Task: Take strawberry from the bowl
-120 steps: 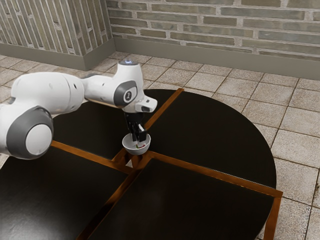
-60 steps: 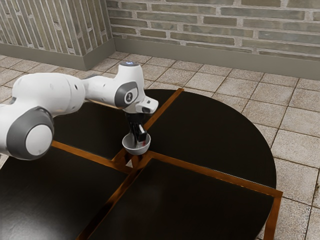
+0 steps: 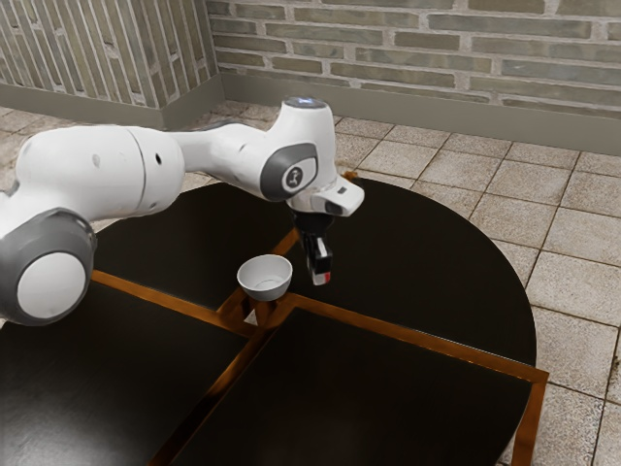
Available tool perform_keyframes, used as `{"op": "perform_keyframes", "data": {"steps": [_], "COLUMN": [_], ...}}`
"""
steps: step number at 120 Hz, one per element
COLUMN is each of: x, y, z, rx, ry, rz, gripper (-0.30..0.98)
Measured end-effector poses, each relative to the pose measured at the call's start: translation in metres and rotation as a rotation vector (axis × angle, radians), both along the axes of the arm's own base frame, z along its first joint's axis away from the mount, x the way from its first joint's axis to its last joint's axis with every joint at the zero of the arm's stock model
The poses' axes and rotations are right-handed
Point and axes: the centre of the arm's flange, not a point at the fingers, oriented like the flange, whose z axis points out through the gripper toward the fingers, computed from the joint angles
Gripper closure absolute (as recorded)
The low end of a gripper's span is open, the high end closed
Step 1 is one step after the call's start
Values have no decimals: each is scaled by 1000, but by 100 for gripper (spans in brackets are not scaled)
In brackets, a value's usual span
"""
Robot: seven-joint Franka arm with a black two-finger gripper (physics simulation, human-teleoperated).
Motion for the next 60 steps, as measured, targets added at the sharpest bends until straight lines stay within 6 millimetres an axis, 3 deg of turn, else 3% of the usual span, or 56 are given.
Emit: {"op": "perform_keyframes", "data": {"steps": [11,22,36,60], "x": [0,1,1,2], "y": [-8,-11,-17,-18], "z": [-38,-62,-69,-68], "rx": [1,-2,-9,-18], "ry": [47,67,63,55], "rz": [-5,0,-2,8], "gripper": [60,61,60,24]}}
